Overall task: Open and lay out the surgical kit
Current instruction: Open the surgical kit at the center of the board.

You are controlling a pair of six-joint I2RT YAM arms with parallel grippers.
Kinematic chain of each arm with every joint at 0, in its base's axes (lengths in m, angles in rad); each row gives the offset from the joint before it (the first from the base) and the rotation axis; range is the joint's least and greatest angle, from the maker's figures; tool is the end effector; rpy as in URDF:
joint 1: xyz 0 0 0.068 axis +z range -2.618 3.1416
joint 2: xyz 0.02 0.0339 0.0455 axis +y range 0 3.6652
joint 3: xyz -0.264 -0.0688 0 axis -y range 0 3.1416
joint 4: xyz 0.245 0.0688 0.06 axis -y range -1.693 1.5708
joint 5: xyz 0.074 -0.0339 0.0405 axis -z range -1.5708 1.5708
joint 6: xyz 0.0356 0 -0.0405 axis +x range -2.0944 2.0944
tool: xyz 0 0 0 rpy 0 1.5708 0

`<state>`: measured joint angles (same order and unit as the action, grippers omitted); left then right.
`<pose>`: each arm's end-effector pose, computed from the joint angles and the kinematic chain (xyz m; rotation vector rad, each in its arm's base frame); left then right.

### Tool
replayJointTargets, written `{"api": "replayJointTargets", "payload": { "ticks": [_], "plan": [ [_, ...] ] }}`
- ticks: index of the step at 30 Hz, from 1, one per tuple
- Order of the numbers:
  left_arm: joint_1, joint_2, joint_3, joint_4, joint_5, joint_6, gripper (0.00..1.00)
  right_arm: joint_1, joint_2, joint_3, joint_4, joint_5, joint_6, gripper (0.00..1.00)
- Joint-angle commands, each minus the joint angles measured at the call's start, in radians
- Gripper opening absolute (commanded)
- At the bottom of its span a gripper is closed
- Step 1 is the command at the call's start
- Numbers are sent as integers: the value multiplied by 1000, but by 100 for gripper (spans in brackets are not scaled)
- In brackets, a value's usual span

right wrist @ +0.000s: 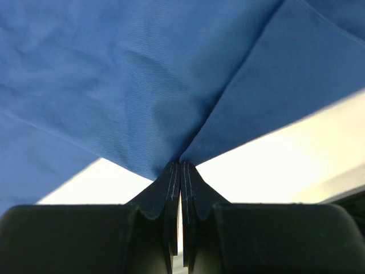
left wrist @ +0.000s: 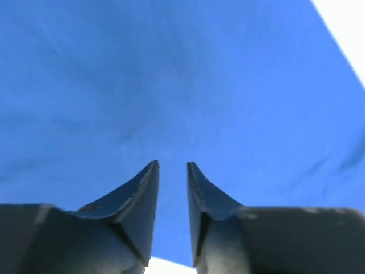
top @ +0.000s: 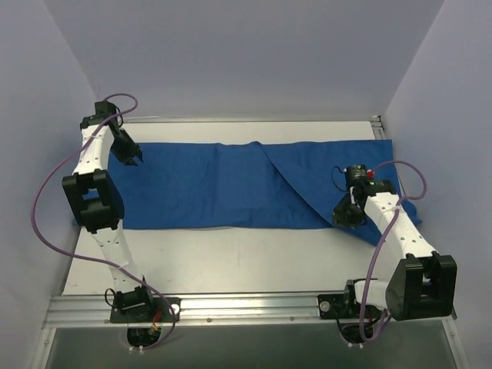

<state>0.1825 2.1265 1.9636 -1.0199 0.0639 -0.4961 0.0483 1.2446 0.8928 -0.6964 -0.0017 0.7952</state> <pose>0.4451 0.0798 0.2559 -0.9033 2.6114 -0.1720 0.2405 0.0117 0.2405 0.9664 2.4679 0.2922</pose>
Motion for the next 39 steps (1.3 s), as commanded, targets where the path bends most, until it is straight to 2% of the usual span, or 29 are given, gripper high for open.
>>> {"api": "replayJointTargets", "payload": {
  "ticks": [1,4,10,15,17,20,23,24,27,29,31,34,39],
  "plan": [
    [37,68,112,29,-36,-53,37,22,-2,-15,-88,-47,-33,0],
    [67,188,249,38,-113,-30,46,21,32,29,-20,-73,-83,0],
    [86,377,599,66,-154,122,49,25,157,170,54,-139,-212,0],
    [78,388,564,223,-193,256,50,22,210,182,107,-147,-267,0],
    [72,394,528,354,-208,335,50,24,214,175,126,-178,-286,0],
    [83,426,547,418,-269,381,50,22,200,172,123,-164,-313,0],
    [100,455,544,490,-201,410,50,22,200,160,139,-169,-327,0],
    [98,467,560,488,-181,419,54,22,210,156,144,-172,-330,0],
    [98,524,638,472,-185,439,54,22,222,163,155,-176,-343,0],
    [101,543,638,497,-184,467,54,22,226,167,152,-173,-358,0],
    [106,555,640,507,-121,525,56,22,227,164,153,-167,-360,0],
    [104,567,640,523,-141,545,60,19,234,152,175,-178,-360,0],
    [107,581,632,552,-160,594,61,5,253,147,186,-173,-369,0]
  ]
}}
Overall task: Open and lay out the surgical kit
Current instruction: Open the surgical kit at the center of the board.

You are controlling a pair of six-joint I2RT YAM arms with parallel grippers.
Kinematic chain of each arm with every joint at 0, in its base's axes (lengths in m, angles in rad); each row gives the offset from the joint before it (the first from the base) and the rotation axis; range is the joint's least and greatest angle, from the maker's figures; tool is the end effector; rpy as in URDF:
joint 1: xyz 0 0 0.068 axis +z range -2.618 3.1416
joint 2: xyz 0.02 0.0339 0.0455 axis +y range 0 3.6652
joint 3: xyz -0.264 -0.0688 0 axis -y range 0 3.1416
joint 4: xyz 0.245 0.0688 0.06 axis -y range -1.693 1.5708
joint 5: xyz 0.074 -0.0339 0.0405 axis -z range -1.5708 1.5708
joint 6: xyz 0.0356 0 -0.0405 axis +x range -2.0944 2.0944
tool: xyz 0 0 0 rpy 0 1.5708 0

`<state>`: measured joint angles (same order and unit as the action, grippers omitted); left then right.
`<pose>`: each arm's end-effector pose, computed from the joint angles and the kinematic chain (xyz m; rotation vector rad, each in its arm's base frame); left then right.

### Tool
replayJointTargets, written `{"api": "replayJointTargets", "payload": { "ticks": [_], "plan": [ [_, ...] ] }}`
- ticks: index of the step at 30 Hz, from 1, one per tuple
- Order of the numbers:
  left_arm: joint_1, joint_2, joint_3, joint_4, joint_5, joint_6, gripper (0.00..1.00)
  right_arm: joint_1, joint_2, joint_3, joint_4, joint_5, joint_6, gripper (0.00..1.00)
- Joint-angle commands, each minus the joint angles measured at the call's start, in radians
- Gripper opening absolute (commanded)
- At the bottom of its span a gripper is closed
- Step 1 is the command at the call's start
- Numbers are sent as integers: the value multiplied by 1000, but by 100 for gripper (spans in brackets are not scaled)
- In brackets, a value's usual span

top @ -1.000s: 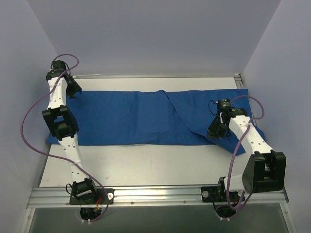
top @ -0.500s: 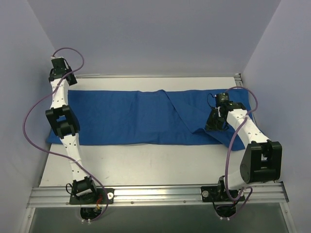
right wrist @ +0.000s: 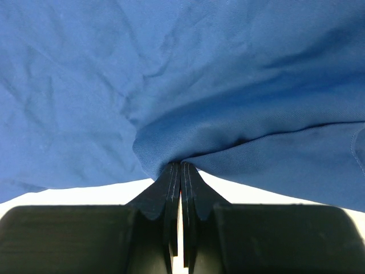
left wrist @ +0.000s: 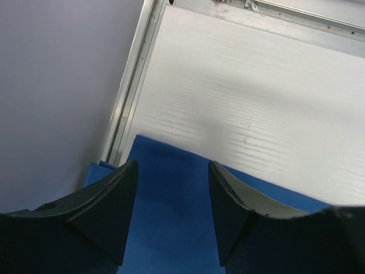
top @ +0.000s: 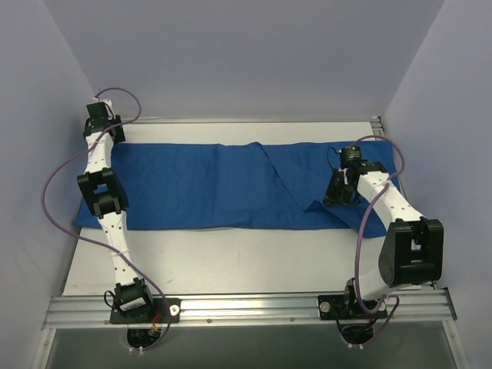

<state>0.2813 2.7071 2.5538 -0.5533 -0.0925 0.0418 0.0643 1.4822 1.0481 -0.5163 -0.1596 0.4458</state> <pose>0.5697 0.1681 0.1755 -0.3219 2.2661 0.2743 0.3066 0.0254 0.2390 0.4195 2.5174 0.4037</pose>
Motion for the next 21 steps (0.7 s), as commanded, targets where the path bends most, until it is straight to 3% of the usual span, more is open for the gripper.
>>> {"api": "replayJointTargets", "payload": {
  "ticks": [1,21],
  "plan": [
    [7,6,40,85,-9,69,61,-14,15,-11,6,-14,-21,0],
    [-60,54,11,-25,-153,174,58,-60,55,15,-2,-14,-35,0]
  ]
}}
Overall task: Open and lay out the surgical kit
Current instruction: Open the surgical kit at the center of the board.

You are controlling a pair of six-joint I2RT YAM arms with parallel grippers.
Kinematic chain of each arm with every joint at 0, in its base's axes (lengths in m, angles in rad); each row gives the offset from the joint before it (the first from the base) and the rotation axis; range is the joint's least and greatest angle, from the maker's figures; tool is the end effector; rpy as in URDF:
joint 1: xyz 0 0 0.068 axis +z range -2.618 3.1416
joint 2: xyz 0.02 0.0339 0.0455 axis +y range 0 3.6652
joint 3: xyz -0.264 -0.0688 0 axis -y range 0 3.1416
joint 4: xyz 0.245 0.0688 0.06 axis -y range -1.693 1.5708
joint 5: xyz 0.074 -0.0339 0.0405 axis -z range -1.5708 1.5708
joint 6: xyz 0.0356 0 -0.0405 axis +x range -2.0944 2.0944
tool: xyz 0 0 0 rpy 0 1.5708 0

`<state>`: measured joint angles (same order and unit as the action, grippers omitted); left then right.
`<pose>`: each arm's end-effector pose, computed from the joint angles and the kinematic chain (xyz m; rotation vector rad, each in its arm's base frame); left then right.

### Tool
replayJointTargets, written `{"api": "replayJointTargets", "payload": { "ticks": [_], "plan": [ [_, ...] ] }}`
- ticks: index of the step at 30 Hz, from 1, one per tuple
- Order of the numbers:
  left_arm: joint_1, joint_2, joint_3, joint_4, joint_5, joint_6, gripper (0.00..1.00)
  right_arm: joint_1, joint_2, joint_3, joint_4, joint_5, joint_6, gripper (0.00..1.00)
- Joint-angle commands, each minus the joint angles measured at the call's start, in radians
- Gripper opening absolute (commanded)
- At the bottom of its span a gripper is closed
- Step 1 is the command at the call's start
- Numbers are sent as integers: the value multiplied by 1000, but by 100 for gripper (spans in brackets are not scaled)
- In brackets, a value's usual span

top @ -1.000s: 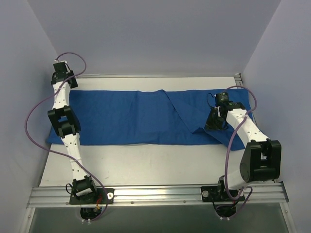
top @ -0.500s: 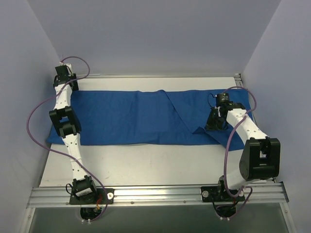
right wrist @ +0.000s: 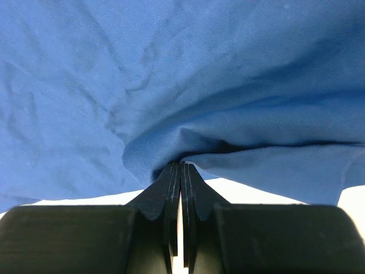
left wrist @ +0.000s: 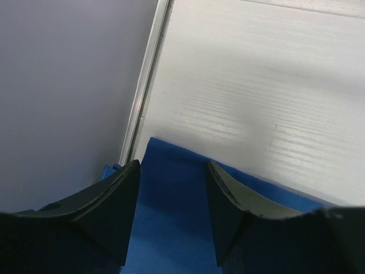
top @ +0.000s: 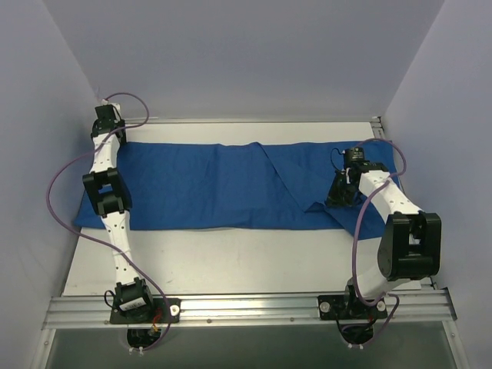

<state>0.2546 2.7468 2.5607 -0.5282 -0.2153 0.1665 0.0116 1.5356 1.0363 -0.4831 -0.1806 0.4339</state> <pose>0.5766 0.1579 0.1574 -0.2152 2.2986 0.4637 0.3149 0.0100 0.2220 0.4712 2.5359 0.4003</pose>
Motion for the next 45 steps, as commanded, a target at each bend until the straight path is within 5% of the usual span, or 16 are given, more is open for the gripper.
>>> {"api": "replayJointTargets", "payload": {
  "ticks": [1,18,21,22,23,30,45],
  "plan": [
    [-37,13,1,-47,-30,53,58,-7,3,27,-37,7,-24,0],
    [8,16,21,-115,189,54,38,-7,15,62,-48,10,-32,0],
    [12,17,27,-122,203,51,28,-7,23,67,-51,10,-29,0],
    [12,19,29,-122,202,47,8,-7,26,65,-46,7,-26,0],
    [14,16,27,-121,189,42,2,-7,31,65,-45,1,-23,0],
    [23,-25,-8,-112,240,1,3,-7,46,87,-49,-2,-23,0],
    [80,-47,42,-156,404,-136,40,-2,67,102,-43,-10,-26,0]
  ]
}}
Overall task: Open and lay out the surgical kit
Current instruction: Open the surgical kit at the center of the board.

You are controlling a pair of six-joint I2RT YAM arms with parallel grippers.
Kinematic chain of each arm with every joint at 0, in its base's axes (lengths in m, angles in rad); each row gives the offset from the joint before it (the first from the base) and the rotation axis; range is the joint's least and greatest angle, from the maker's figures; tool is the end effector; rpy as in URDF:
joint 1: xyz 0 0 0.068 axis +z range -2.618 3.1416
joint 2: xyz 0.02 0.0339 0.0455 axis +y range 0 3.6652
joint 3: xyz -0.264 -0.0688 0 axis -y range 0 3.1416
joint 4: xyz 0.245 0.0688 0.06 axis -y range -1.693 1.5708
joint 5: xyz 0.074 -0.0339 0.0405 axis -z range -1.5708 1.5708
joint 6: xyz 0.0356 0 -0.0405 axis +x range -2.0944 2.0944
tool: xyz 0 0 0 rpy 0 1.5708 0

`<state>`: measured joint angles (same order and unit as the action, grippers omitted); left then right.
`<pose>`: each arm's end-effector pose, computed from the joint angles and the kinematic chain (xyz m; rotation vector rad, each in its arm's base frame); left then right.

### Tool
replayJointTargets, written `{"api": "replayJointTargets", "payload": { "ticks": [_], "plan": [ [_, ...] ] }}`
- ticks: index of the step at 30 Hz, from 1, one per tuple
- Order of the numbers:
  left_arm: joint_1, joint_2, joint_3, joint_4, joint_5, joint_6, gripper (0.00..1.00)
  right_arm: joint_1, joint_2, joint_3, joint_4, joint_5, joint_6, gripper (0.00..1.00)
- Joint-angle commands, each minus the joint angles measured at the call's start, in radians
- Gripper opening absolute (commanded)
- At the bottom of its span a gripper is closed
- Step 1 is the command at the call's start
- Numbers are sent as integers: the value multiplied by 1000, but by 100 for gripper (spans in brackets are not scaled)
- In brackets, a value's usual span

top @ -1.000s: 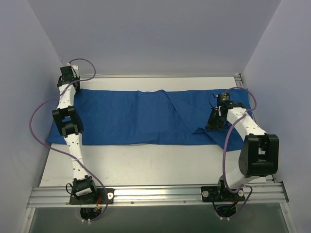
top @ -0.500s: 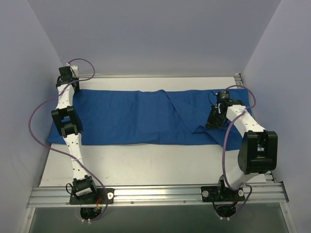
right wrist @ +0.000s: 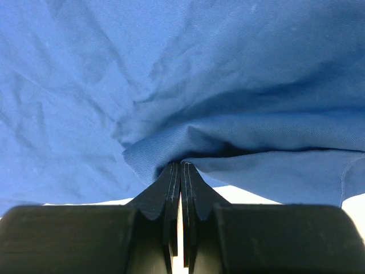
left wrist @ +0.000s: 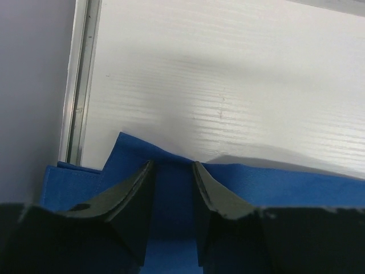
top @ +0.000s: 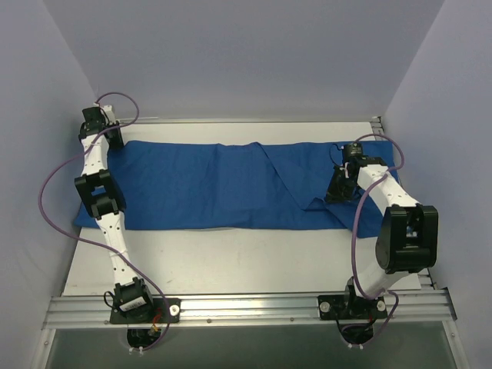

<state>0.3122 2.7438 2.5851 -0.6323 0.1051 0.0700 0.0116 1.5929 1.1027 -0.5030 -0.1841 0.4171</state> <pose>0.5643 0.1782 0.1585 -0.2341 2.3454 0.0622 0.3296 0.0103 0.2237 0.4516 2.5490 0.3969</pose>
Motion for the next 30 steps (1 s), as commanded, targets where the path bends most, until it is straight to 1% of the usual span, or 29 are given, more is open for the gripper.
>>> {"api": "replayJointTargets", "payload": {
  "ticks": [1,7,16,25,30],
  "plan": [
    [22,-41,20,-50,93,-42,41,-1,12,36,-25,-6,-11,0],
    [30,-38,44,-53,146,-45,45,1,13,39,-29,-2,-15,0],
    [31,-53,43,-35,255,-47,47,1,15,36,-22,-2,-12,0],
    [31,-85,12,6,265,-58,48,4,-4,28,-11,-8,6,0],
    [31,-95,1,3,313,-52,48,2,-16,11,-3,-11,15,0]
  ]
}}
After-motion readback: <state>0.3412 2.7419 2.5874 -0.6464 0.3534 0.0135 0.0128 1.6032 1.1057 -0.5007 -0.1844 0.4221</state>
